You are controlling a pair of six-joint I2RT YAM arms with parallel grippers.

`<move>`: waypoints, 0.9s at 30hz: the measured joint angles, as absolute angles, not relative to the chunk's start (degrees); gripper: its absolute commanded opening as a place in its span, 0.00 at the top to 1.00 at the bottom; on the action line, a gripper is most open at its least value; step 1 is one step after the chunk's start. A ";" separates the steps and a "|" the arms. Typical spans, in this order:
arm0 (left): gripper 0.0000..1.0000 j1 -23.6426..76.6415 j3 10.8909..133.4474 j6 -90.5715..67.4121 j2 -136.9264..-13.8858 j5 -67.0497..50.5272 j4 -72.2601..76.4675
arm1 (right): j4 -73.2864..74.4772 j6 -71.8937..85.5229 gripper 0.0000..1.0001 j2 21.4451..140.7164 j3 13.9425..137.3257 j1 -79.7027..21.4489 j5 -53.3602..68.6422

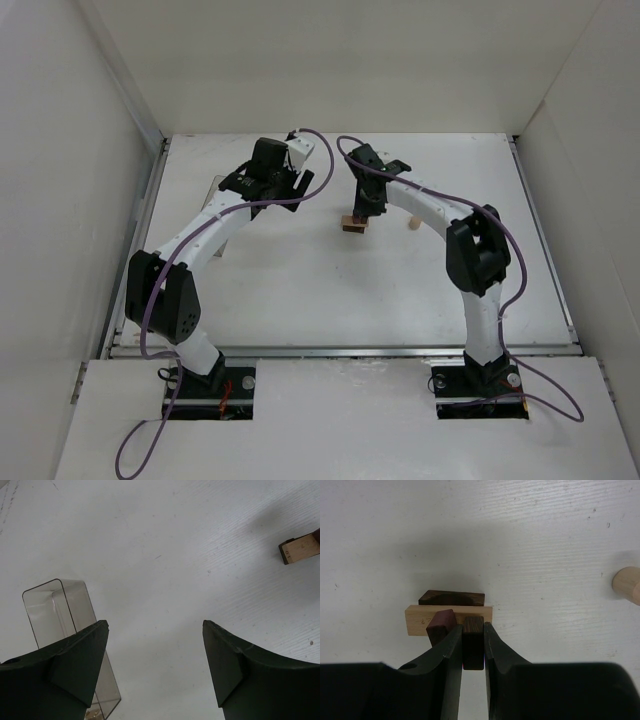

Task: Build the wood block tower

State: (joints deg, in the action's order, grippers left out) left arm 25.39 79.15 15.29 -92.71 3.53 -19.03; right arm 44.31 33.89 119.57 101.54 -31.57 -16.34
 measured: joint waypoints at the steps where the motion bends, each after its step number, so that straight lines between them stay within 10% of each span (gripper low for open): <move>1: 0.27 25.39 79.15 15.29 -92.71 3.53 -19.03 | 44.31 33.89 0.93 119.61 101.54 -31.57 -16.32; 27: 0.27 25.39 79.15 15.29 -92.71 3.53 -19.03 | 44.36 33.19 0.72 119.63 101.54 -31.57 -16.32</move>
State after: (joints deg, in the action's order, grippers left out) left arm 25.39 79.15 15.29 -92.71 3.53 -19.03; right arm 44.36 33.19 119.63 101.54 -31.57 -16.32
